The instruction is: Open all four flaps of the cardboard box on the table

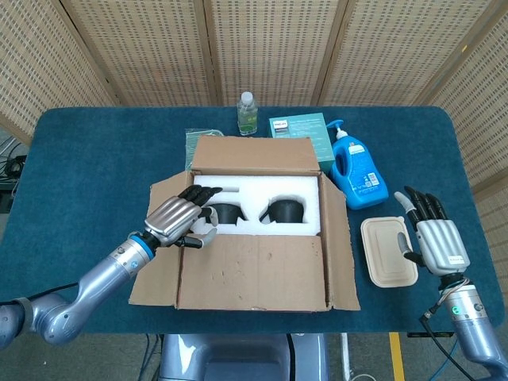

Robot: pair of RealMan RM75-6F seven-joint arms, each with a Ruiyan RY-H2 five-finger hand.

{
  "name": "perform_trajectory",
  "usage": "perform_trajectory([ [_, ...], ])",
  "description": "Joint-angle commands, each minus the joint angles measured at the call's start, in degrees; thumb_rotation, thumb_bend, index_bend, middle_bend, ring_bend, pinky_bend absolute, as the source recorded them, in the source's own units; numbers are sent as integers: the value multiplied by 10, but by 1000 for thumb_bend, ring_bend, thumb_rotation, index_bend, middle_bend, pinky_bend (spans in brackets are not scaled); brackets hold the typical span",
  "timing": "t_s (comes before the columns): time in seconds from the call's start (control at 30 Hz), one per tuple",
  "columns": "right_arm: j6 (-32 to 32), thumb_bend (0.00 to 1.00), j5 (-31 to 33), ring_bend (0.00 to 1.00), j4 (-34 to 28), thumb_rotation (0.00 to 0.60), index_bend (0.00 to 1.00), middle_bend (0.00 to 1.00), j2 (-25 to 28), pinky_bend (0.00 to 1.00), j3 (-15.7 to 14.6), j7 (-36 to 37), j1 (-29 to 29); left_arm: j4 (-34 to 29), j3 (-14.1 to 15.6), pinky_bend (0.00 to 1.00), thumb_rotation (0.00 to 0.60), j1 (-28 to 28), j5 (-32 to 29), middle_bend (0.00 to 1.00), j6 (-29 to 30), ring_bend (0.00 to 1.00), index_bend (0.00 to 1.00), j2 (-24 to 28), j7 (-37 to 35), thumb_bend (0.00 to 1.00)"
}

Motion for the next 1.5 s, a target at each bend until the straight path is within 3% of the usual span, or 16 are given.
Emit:
perform_trajectory([
  [0.03,0,569,0,0,1,600,13,15,0,14,0,1,-1,3,5,0,168,-4,-3,0,1,0,404,-7,4,487],
  [0.3,1,569,1,0,4,600,13,15,1,14,0,5,-3,-3,15,0,167,-12,0,0,-2,0,404,-14,11,486],
  [0.77,-1,569,1,0,6,600,12,15,0,14,3,6,-1,-32,20,0,162,-15,-3,0,-17,0,405,19,-12,458],
  [1.2,-4,569,2,0,6,600,12,15,-4,13,3,3,1,-76,-30,0,162,17,42,0,-48,0,405,91,-159,457],
  [1.5,-2,569,2,0,2,600,12,15,-3,14,3,-3,1,-112,-70,0,162,49,150,0,-95,0,403,154,-299,451],
])
